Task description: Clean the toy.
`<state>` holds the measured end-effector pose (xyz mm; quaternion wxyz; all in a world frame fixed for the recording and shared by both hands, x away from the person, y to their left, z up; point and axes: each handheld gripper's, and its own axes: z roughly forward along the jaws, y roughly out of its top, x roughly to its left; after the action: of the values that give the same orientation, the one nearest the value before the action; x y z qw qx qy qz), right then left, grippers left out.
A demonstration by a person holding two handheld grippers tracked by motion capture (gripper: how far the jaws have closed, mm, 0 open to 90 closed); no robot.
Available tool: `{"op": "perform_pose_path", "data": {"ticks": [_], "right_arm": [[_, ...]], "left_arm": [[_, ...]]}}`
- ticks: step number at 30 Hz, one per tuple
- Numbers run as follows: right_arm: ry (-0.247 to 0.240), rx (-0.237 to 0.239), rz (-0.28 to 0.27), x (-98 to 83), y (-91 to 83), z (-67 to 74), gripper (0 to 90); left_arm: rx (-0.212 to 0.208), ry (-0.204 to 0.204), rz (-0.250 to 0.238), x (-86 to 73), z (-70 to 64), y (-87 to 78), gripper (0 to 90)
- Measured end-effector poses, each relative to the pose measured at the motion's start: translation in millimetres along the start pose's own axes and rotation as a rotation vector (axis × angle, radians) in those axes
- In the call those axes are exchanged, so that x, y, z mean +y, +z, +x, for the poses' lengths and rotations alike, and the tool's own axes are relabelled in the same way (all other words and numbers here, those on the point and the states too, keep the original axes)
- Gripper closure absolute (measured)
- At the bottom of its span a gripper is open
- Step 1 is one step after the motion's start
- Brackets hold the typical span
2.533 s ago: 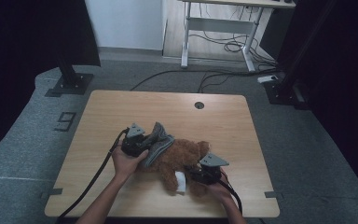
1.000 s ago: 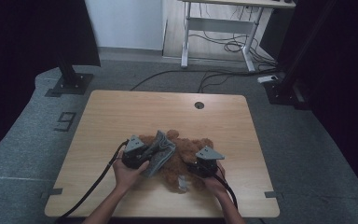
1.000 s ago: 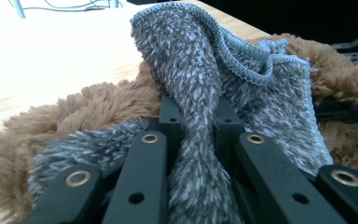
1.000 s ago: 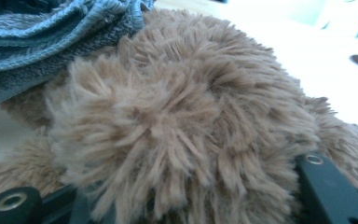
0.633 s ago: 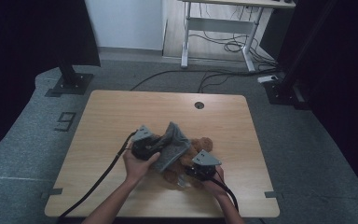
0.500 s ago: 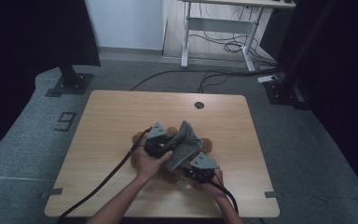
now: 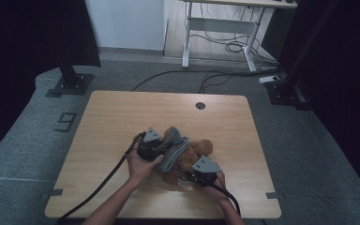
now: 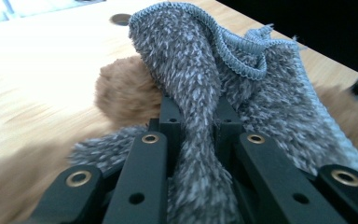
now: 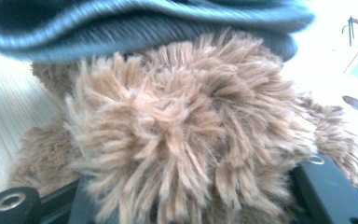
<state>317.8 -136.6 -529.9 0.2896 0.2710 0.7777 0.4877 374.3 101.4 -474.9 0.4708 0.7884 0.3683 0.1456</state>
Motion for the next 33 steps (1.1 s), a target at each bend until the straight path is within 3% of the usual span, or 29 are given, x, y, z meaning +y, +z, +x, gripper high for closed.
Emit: {"op": "perform_pose_path", "data": {"ticks": [5, 10, 13, 17, 18, 20, 22, 25, 27, 33], "right_arm": [[0.009, 0.007, -0.006, 0.1, -0.1, -0.1, 48.6], [0.015, 0.019, -0.007, -0.4, -1.2, -2.0, 48.5], [0.022, 0.025, -0.009, -0.9, -1.4, -3.4, 48.5], [0.021, 0.029, -0.011, -1.0, -1.3, -3.9, 48.5], [0.021, 0.029, -0.011, -1.0, -1.3, -4.0, 48.5], [0.027, 0.030, -0.012, -1.3, -1.4, -4.4, 48.5], [0.035, 0.031, -0.010, -1.8, -1.8, -5.0, 48.5], [0.048, 0.037, -0.014, -2.8, -2.0, -6.9, 48.5], [0.047, 0.038, -0.014, -2.7, -2.0, -7.2, 48.5], [0.057, 0.034, -0.014, -2.8, -1.9, -8.3, 48.5]], "left_arm": [[-0.004, -0.036, -0.026, -9.5, 17.5, -17.1, 78.6], [0.033, -0.043, -0.031, -7.3, 30.8, -28.7, 78.5], [0.065, -0.069, -0.040, -10.5, 45.0, -37.0, 78.4], [0.060, -0.178, -0.059, -28.2, 71.9, -47.6, 78.3], [0.075, -0.198, -0.058, -34.8, 78.8, -50.7, 78.3], [0.104, -0.232, -0.029, -47.1, 89.8, -53.3, 78.4], [0.118, -0.268, 0.047, -63.7, 102.1, -50.6, 78.4], [0.073, -0.317, 0.063, -77.8, 110.3, -49.9, 78.3], [0.072, -0.309, 0.038, -75.0, 108.3, -54.7, 78.4], [0.046, -0.202, -0.075, -29.2, 79.7, -69.4, 78.5]]}}
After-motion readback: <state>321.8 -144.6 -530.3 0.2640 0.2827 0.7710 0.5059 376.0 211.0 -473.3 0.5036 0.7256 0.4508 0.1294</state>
